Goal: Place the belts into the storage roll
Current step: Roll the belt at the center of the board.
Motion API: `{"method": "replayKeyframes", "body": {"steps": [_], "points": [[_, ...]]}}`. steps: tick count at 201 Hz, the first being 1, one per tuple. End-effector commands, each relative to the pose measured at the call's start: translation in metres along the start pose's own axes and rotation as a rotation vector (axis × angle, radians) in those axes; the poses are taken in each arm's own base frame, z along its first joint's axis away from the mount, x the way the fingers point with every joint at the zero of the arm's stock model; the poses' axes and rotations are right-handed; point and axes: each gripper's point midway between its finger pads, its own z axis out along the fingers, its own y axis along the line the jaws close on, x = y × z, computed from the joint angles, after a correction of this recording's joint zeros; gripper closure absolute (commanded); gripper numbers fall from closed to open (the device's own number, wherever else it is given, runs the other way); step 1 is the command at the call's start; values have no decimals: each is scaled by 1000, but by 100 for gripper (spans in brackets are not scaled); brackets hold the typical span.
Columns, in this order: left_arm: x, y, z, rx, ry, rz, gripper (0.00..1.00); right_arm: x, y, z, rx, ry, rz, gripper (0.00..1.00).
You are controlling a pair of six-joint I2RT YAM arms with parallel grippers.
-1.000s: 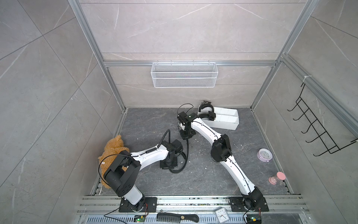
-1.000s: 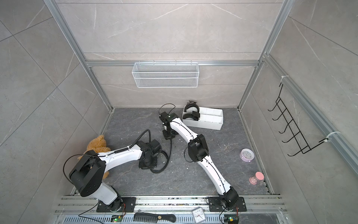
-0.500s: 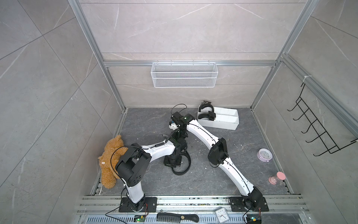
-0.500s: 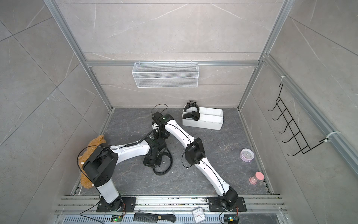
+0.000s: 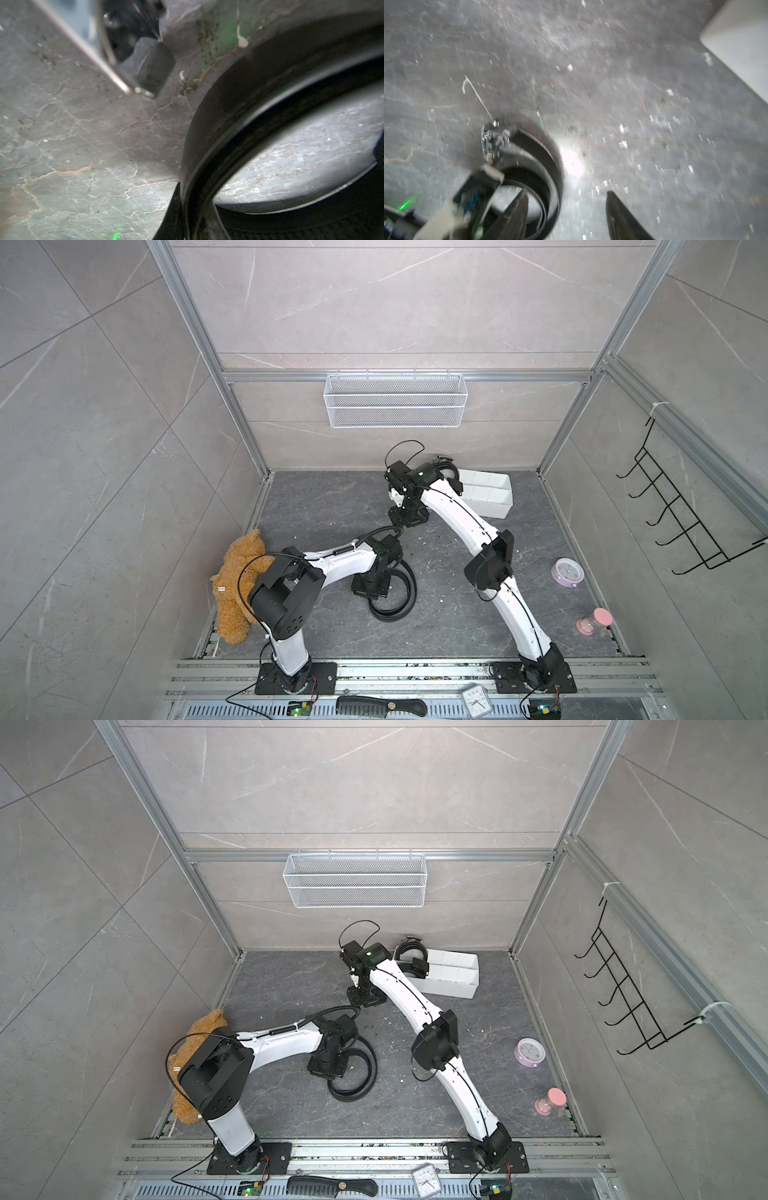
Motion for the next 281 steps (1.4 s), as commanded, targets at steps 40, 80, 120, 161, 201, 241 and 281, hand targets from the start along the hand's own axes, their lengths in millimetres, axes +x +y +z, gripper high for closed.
{"method": "replayKeyframes", "body": {"steps": [40, 80, 120, 161, 201, 241, 281], "points": [[-23, -25, -3, 95, -78, 53, 87, 78, -25, -4, -116, 8, 147, 36], [-24, -34, -2, 96, -78, 102, 87, 128, 2, 33, -219, -31, 216, 35], [-24, -41, 0, 92, -70, 123, 87, 140, 40, 48, -239, -89, 200, 35], [-25, -45, 2, 86, -69, 137, 87, 159, 34, 77, -128, -63, 222, 35], [-29, -52, -1, 111, -79, 155, 85, 173, 23, 108, -49, -60, 232, 51], [-29, -56, -5, 138, -81, 176, 71, 166, 27, 124, -64, -79, 267, 86], [-39, -50, -53, 164, -186, 150, 25, 177, 22, 127, -19, -35, 242, 100]]}}
